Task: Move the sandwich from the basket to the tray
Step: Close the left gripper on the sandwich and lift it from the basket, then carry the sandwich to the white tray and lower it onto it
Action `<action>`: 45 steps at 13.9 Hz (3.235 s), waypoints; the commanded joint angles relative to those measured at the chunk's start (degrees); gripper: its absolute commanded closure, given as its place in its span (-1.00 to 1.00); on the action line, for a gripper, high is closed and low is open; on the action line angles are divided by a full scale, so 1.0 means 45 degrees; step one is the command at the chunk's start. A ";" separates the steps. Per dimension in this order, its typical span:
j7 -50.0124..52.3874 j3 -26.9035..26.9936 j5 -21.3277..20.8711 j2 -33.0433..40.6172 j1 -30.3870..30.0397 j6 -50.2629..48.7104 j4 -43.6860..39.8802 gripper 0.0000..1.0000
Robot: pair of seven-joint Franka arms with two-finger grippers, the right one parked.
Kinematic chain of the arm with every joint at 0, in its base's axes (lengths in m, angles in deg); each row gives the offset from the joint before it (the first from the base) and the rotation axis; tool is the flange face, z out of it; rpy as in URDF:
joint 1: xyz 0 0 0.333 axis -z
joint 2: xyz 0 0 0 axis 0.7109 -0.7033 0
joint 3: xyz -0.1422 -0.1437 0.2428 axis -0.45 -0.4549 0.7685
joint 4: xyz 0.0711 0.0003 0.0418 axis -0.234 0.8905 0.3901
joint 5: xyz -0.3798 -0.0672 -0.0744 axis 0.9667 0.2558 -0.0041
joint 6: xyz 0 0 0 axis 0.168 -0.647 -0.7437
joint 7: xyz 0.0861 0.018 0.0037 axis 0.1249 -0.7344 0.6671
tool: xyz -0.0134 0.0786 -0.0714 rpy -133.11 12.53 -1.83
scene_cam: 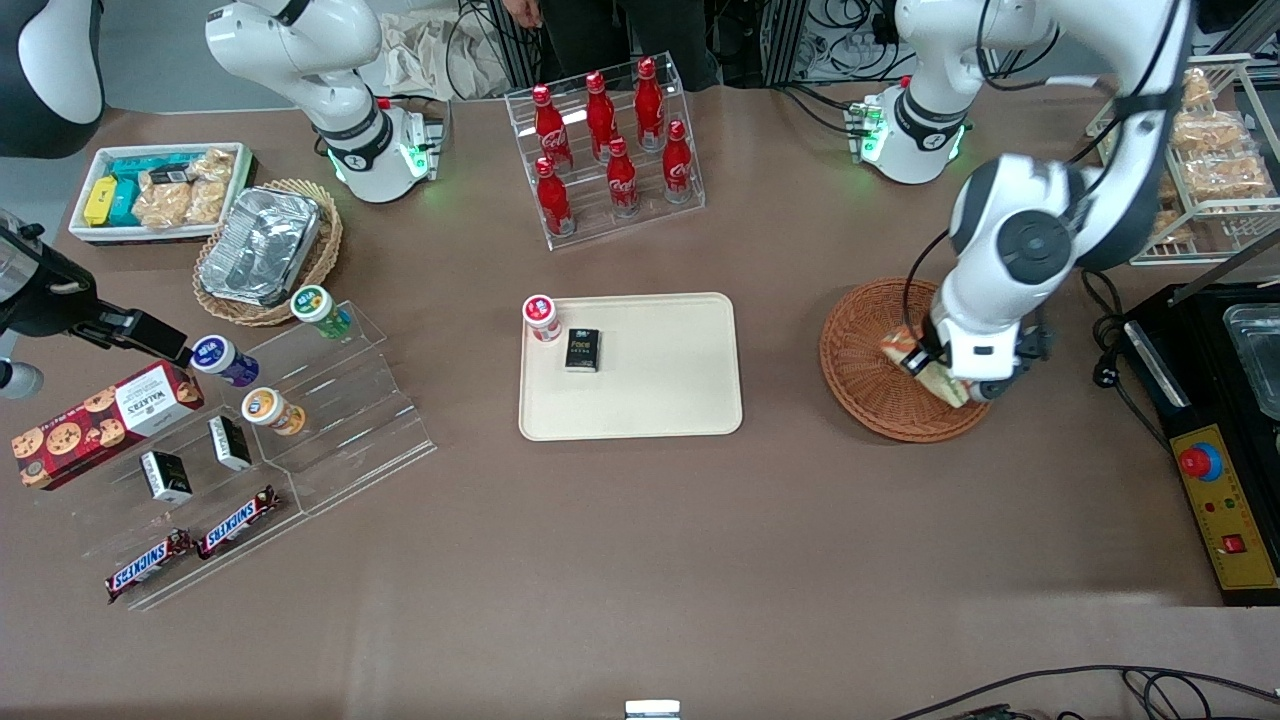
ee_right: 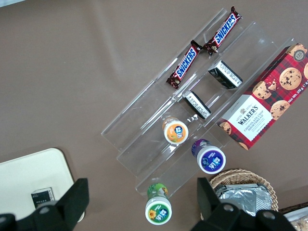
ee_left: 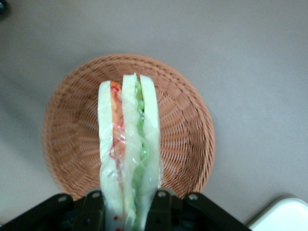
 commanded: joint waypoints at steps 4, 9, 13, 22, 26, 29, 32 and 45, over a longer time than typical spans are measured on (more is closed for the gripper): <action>-0.2491 -0.0022 0.1175 0.0740 0.0195 -0.3031 -0.3083 1.00; -0.4647 -0.0840 0.1514 0.1130 0.0312 -0.3306 -0.3458 1.00; -0.4101 -0.2382 0.1807 0.0820 0.0389 -0.2509 -0.3438 1.00; -0.3262 -0.2736 0.0636 -0.0313 0.3377 0.0925 -0.1471 1.00; -0.3242 -0.2736 0.0616 -0.1287 0.3456 0.4110 0.0660 1.00; -0.3281 -0.2717 0.0596 -0.2535 0.3573 0.5478 0.0956 1.00; -0.3320 -0.2678 0.0538 -0.4099 0.3632 0.7216 0.0956 1.00; -0.3027 -0.1096 0.0068 -0.4007 0.4865 0.8045 0.0471 -1.00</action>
